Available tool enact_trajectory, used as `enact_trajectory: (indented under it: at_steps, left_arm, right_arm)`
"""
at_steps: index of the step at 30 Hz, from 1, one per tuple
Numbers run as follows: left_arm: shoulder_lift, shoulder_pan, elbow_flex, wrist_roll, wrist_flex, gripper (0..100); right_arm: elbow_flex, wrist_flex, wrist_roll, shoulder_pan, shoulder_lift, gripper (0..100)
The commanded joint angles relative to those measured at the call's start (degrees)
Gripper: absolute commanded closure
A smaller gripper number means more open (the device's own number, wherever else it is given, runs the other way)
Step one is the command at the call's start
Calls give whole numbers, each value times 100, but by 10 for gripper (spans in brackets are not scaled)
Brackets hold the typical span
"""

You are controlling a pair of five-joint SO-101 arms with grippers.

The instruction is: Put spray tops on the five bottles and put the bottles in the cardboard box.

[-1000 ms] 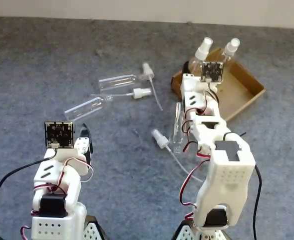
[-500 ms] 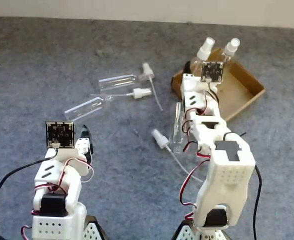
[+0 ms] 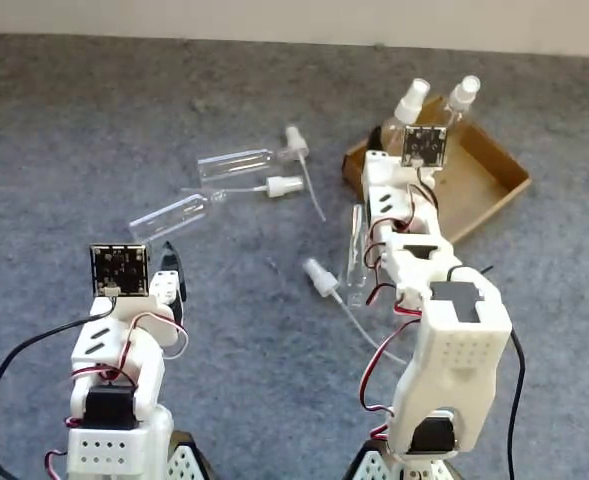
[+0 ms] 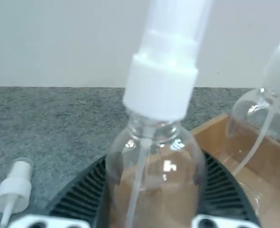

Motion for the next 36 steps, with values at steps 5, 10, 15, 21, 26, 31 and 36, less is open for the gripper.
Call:
enact_trajectory:
  at_steps: [5, 10, 15, 21, 26, 31, 36]
  left_arm:
    - [-75, -57, -22, -44, -132, 943]
    - [-75, -57, -22, -44, -132, 943]
    - [-75, -57, -13, -53, -132, 944]
    - [-75, -57, -13, -53, -132, 944]
    - [-75, -57, -13, -53, -132, 944]
    - [-75, -57, -13, -53, -132, 944]
    - [-75, -48, 40, -53, -149, 944]
  right_arm:
    - [-57, -136, 0, 22, -101, 721]
    - [-57, -136, 0, 13, -110, 702]
    - [-48, -127, 0, 4, -127, 700]
    - [-48, -127, 149, 4, -136, 700]
    - [-48, -127, 703, 4, -136, 700]
    - [-48, -127, 703, 4, -145, 700]
    - [-57, -127, 703, 4, -163, 699]
